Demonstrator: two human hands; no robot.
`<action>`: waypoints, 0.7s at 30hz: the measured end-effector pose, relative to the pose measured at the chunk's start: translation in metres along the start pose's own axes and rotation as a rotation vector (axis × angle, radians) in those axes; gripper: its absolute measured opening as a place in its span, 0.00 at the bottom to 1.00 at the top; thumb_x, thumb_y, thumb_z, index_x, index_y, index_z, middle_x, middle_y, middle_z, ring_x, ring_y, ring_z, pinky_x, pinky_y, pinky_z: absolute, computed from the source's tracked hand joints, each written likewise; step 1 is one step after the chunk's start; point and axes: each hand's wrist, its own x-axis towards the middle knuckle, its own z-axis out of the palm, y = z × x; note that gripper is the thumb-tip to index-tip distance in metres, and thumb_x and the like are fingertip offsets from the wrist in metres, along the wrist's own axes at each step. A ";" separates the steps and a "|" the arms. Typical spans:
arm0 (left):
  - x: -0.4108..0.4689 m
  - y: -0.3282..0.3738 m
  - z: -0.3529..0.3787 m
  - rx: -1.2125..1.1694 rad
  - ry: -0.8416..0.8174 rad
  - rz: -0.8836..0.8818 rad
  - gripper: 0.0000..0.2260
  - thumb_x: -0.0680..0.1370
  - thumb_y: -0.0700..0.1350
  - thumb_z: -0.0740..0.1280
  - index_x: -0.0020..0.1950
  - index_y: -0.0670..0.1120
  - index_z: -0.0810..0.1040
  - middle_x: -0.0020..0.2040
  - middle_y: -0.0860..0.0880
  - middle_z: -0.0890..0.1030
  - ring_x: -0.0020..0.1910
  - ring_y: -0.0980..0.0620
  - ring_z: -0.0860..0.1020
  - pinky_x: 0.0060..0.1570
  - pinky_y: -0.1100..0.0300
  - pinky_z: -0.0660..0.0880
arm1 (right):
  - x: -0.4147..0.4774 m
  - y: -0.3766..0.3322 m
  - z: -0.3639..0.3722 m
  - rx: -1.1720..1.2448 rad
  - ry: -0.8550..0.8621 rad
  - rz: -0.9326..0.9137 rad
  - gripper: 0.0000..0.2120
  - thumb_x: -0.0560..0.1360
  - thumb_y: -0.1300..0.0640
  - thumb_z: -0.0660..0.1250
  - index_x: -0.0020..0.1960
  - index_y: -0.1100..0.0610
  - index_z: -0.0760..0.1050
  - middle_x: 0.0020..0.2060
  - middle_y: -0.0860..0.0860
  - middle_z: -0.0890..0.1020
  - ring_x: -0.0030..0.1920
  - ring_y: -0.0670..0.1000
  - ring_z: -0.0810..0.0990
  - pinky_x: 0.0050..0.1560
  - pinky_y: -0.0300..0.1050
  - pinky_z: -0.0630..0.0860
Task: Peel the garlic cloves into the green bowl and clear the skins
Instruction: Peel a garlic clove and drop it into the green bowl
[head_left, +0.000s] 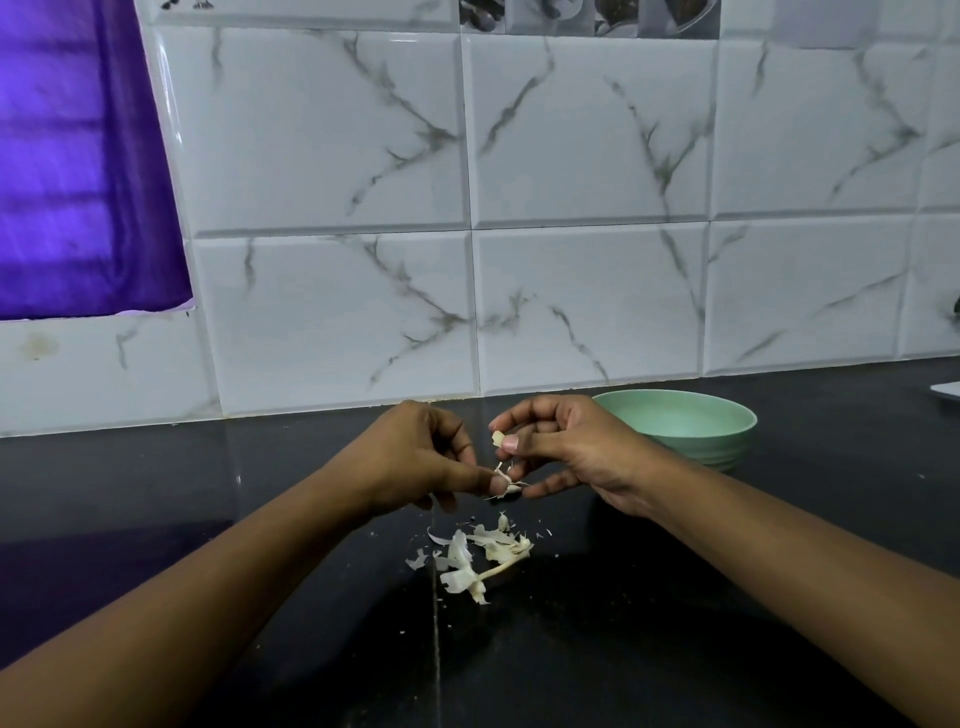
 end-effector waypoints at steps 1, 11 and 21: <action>0.000 -0.001 -0.001 0.010 -0.027 -0.003 0.11 0.66 0.46 0.79 0.36 0.46 0.77 0.30 0.50 0.80 0.30 0.55 0.80 0.29 0.64 0.72 | 0.000 0.000 0.000 0.002 0.001 -0.003 0.07 0.74 0.65 0.68 0.51 0.59 0.77 0.35 0.51 0.83 0.33 0.46 0.81 0.32 0.42 0.80; -0.001 -0.005 -0.005 -0.032 -0.076 -0.074 0.07 0.78 0.40 0.66 0.51 0.48 0.82 0.44 0.51 0.86 0.35 0.54 0.82 0.30 0.65 0.72 | -0.001 0.000 0.000 0.025 -0.029 -0.007 0.06 0.74 0.66 0.68 0.49 0.58 0.76 0.37 0.52 0.83 0.34 0.46 0.82 0.32 0.42 0.80; -0.001 -0.004 0.006 -0.108 0.200 0.112 0.03 0.76 0.43 0.70 0.45 0.48 0.84 0.39 0.53 0.85 0.36 0.55 0.84 0.31 0.64 0.76 | -0.002 -0.001 0.004 0.020 0.001 -0.049 0.08 0.73 0.67 0.69 0.50 0.61 0.76 0.34 0.51 0.82 0.35 0.48 0.82 0.33 0.45 0.81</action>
